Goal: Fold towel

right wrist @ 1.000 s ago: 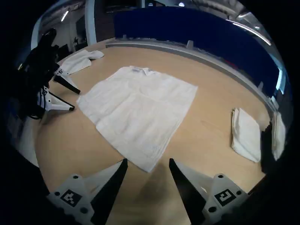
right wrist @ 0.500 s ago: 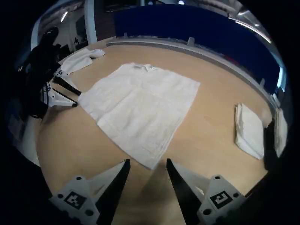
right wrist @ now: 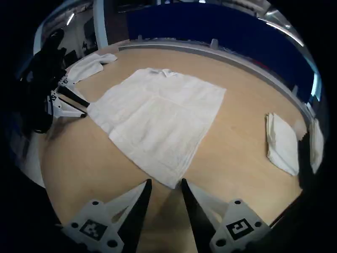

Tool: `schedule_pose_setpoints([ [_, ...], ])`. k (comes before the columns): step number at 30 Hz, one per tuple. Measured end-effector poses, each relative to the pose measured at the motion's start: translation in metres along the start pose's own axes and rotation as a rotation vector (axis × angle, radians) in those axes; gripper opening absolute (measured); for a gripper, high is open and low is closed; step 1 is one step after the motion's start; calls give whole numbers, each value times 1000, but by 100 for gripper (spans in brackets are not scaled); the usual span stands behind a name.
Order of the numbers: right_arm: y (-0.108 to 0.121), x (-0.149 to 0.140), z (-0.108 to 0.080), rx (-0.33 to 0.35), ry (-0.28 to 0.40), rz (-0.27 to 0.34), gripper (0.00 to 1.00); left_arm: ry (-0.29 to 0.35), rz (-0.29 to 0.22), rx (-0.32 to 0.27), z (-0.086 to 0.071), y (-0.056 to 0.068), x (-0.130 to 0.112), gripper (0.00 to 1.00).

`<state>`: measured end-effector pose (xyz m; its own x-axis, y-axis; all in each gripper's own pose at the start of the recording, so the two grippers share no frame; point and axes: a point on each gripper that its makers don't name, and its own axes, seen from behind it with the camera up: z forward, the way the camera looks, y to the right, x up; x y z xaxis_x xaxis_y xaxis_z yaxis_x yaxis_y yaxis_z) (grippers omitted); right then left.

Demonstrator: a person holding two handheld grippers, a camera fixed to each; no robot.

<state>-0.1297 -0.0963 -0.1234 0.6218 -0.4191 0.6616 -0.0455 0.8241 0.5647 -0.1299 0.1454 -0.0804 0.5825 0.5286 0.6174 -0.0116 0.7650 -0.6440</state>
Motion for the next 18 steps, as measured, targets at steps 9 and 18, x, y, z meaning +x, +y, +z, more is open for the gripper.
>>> schedule_pose_setpoints([
  [9, 11, 2, 1, -28, 1, 24, 28, -12, 7, -6, -1, -1, 0, 32],
  [18, 10, 3, 1, -30, -7, 15, 22, -18, 0, 23, 1, -7, -1, 13],
])
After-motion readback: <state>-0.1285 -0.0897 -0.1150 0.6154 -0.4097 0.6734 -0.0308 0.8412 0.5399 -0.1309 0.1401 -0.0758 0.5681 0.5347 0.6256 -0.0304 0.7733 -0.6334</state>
